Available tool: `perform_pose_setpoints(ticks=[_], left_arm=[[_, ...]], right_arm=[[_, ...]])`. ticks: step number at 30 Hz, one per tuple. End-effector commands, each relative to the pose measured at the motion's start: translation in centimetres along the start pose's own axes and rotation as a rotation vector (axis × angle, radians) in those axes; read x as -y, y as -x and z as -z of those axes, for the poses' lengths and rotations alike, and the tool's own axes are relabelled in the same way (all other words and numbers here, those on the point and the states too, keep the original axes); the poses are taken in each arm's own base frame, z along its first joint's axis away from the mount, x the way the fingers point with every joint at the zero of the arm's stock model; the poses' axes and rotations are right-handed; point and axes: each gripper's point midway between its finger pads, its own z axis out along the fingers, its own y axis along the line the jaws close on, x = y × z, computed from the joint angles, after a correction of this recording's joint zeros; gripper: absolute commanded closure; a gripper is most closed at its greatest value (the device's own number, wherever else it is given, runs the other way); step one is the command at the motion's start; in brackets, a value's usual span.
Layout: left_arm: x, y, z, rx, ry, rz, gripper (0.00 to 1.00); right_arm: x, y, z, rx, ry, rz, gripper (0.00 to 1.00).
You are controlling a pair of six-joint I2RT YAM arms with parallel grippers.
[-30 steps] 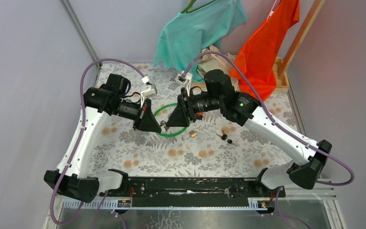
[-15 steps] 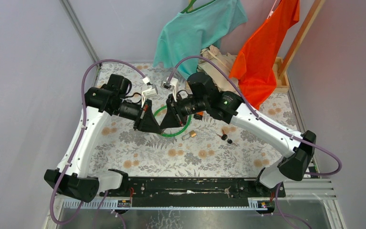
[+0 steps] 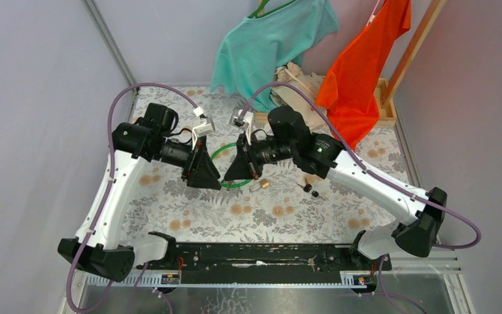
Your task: Unlock with the key
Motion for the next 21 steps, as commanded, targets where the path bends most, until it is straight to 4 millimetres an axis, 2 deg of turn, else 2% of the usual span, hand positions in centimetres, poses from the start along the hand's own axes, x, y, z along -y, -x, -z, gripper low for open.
perform_pose_setpoints(ticks=[1, 4, 8, 21], left_arm=[[2.4, 0.6, 0.7, 0.042, -0.017, -0.081, 0.37], [3.7, 0.8, 1.0, 0.075, -0.043, -0.162, 0.34], [5.2, 1.2, 1.1, 0.114, -0.091, -0.211, 0.36], [6.0, 2.5, 1.0, 0.164, -0.172, -0.184, 0.49]], right_arm=[[-3.1, 2.9, 1.6, 0.146, 0.075, 0.051, 1.00], [-4.4, 3.3, 2.3, 0.191, 0.120, 0.038, 1.00], [-5.5, 3.6, 2.8, 0.229, 0.167, 0.037, 1.00], [-6.3, 3.8, 2.2, 0.210, 0.238, 0.009, 1.00]])
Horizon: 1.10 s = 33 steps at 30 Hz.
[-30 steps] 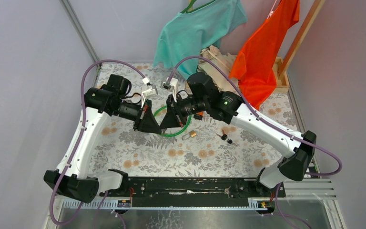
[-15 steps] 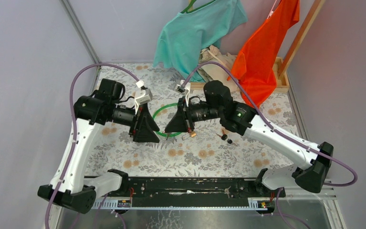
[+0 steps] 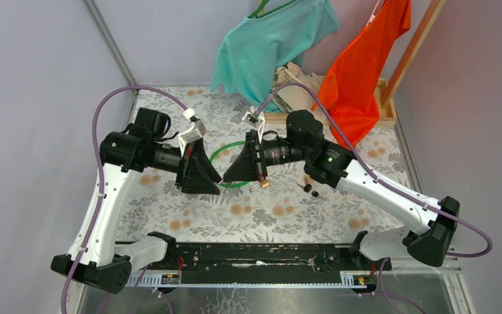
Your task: Unlock with the key
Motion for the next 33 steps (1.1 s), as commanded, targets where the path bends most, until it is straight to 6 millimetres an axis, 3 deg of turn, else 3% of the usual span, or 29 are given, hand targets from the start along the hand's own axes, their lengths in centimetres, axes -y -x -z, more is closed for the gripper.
perform_pose_setpoints(ticks=[1, 8, 18, 19, 21, 23, 27, 30, 33], left_arm=[[1.0, 1.3, 0.0, 0.044, -0.042, -0.031, 0.50], [0.6, 1.4, -0.1, 0.045, -0.036, -0.011, 0.59], [-1.8, 0.2, 0.0, -0.003, 0.070, -0.026, 1.00], [-2.4, -0.2, 0.1, -0.020, 0.098, -0.038, 1.00], [-3.9, -0.9, 0.6, -0.067, 0.184, -0.078, 1.00], [-5.3, -1.1, 1.4, -0.116, 0.278, -0.162, 1.00], [-8.2, -1.4, 3.9, -0.234, 0.477, -0.396, 1.00], [-9.3, -0.9, 5.5, -0.298, 0.569, -0.595, 1.00], [-9.2, 0.6, 6.3, -0.312, 0.621, -0.832, 1.00]], right_arm=[[-1.8, 1.3, -0.3, 0.030, 0.080, 0.032, 1.00], [-1.4, 1.1, -1.0, 0.019, 0.071, 0.026, 1.00], [-1.3, 1.0, -1.5, 0.008, 0.055, 0.016, 0.99], [-1.3, 1.1, -1.5, 0.009, 0.055, 0.011, 0.89], [-1.1, 1.1, -1.4, 0.003, 0.034, -0.005, 0.54], [-0.1, 1.5, -1.3, 0.006, -0.023, -0.014, 0.31], [2.4, 3.6, 0.2, 0.093, -0.109, -0.088, 0.21], [4.3, 5.1, 1.6, 0.170, -0.118, -0.192, 0.21], [6.6, 5.0, 1.9, 0.193, -0.168, -0.289, 0.25]])
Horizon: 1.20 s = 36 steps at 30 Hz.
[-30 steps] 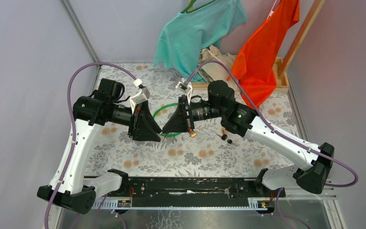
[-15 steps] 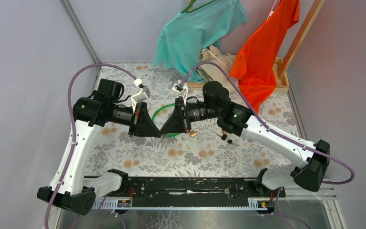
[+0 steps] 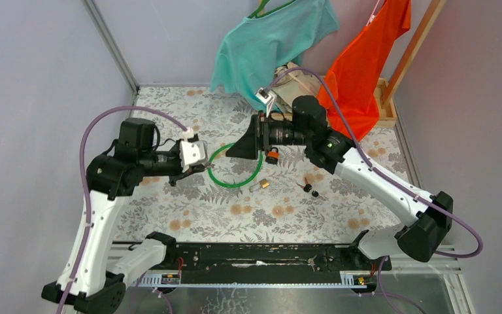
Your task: Unlock with the key
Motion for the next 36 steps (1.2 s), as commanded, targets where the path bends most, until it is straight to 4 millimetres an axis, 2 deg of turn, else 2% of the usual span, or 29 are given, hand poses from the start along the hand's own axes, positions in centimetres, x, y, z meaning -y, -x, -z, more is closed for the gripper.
perform_pose_setpoints(ticks=[1, 4, 9, 10, 12, 18, 23, 28, 36], left_arm=[[-4.0, 1.1, 1.6, -0.020, 0.222, -0.465, 1.00], [-4.2, 1.4, 2.1, -0.016, 0.291, -0.795, 1.00], [-4.1, 0.6, 1.3, -0.058, 0.448, -1.452, 1.00], [-3.8, 0.3, 0.6, -0.038, 0.460, -1.527, 1.00], [-3.2, 1.2, 0.4, -0.001, 0.492, -1.646, 1.00], [-2.8, 2.0, -0.2, 0.060, 0.648, -1.867, 1.00], [-2.9, 2.1, -0.5, 0.048, 0.727, -1.992, 1.00], [-3.3, 1.7, -0.5, 0.004, 0.749, -2.000, 1.00], [-3.3, 1.8, 0.0, 0.006, 0.780, -1.978, 1.00]], right_arm=[[1.4, 2.4, 0.2, 0.085, -0.033, -0.136, 0.26], [2.6, 2.2, -0.6, 0.057, -0.054, -0.200, 0.25], [2.5, 2.3, -1.6, 0.050, 0.002, -0.231, 0.25], [2.5, 2.3, -1.7, 0.050, 0.010, -0.235, 0.25], [2.5, 2.1, -1.9, 0.049, 0.024, -0.238, 0.25], [2.6, 1.1, -2.8, 0.047, 0.051, -0.221, 0.26], [3.0, 0.6, -3.8, 0.051, 0.077, -0.226, 0.32], [2.1, 0.5, -4.1, 0.069, 0.148, -0.227, 0.39], [2.6, 0.0, -5.0, 0.082, 0.147, -0.245, 0.45]])
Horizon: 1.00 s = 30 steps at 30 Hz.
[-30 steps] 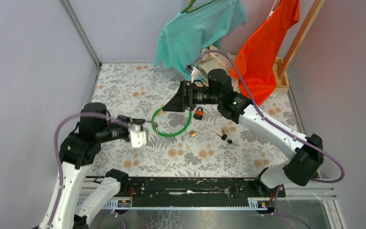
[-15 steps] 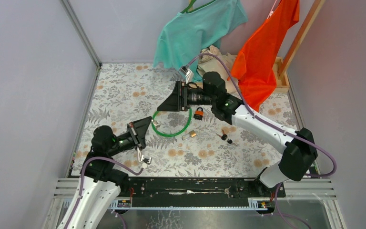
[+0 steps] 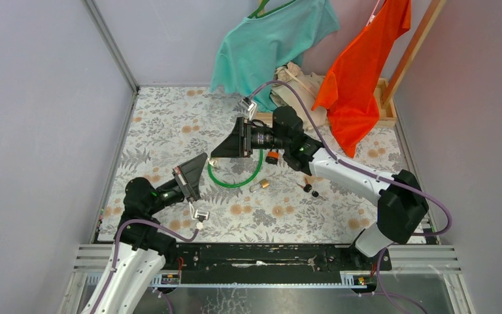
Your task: Unlock with the key
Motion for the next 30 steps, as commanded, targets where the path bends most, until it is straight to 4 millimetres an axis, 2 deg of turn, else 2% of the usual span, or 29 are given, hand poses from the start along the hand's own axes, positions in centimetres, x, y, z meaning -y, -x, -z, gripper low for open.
perform_pose_setpoints(ticks=[1, 12, 19, 25, 26, 29, 30], left_arm=[[-2.4, -0.6, 0.4, -0.040, 0.061, -0.181, 1.00], [-2.0, -1.3, 0.4, -0.071, 0.041, -0.140, 1.00], [-1.9, -1.7, 0.4, -0.090, 0.032, -0.154, 1.00], [-1.4, -2.1, 0.3, -0.113, 0.023, -0.169, 1.00], [-1.4, -2.1, 0.3, -0.113, 0.022, -0.171, 1.00], [-1.4, -2.2, 0.3, -0.116, 0.021, -0.176, 1.00], [-1.4, -2.3, 0.4, -0.122, 0.018, -0.177, 1.00]], right_arm=[[-2.0, 0.5, -0.5, 0.034, 0.093, 0.038, 0.46], [-2.1, -0.4, -1.2, 0.021, 0.142, -0.003, 0.56], [-2.5, -0.6, -1.0, 0.028, 0.176, -0.025, 0.76], [-2.7, -0.6, -0.9, 0.035, 0.195, -0.047, 0.74], [-2.6, -0.6, -0.9, 0.040, 0.193, -0.054, 0.78], [-2.7, -0.3, -0.8, 0.055, 0.190, -0.058, 0.99], [-2.9, -0.3, -0.7, 0.055, 0.194, -0.060, 1.00]])
